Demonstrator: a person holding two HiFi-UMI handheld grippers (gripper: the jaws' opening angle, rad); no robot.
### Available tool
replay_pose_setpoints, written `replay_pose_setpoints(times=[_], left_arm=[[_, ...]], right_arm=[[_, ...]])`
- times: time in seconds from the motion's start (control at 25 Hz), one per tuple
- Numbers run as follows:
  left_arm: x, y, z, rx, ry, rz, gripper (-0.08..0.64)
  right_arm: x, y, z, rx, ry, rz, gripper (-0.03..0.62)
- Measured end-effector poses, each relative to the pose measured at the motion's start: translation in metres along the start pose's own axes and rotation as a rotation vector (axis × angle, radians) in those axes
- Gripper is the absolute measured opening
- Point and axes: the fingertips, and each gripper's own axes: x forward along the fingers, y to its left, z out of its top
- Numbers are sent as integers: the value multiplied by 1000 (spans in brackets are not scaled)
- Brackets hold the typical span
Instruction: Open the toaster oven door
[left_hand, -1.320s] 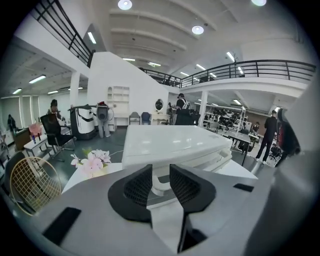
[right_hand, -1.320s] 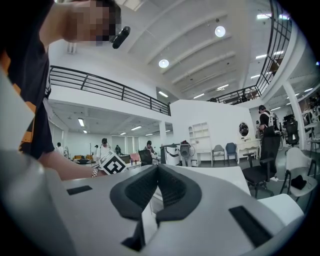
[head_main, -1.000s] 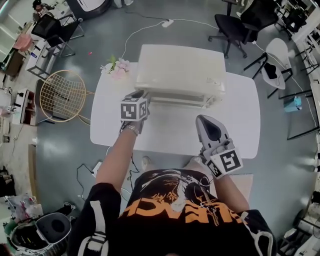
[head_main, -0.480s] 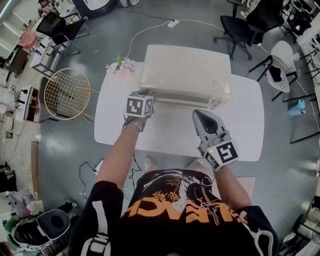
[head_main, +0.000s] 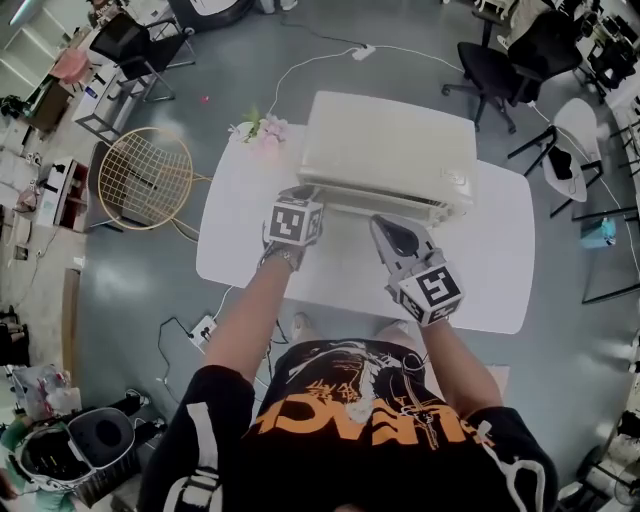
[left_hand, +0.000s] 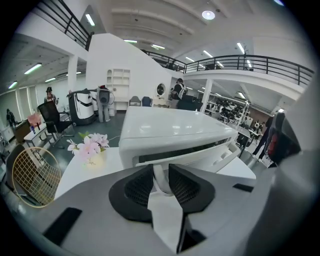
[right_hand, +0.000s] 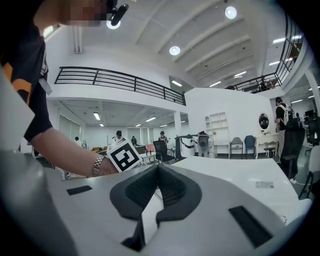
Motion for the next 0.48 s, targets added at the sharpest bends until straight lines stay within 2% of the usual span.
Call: replay_pose_setpoints(times=[0.2,0.48], left_arm=[[-12,-7,-16,22,-30,29,109],[-30,-14,-55,23,-35,27,94]], right_arm=[[5,15,-5,8,18,38,14],[2,24,-7,14,21,62,14]])
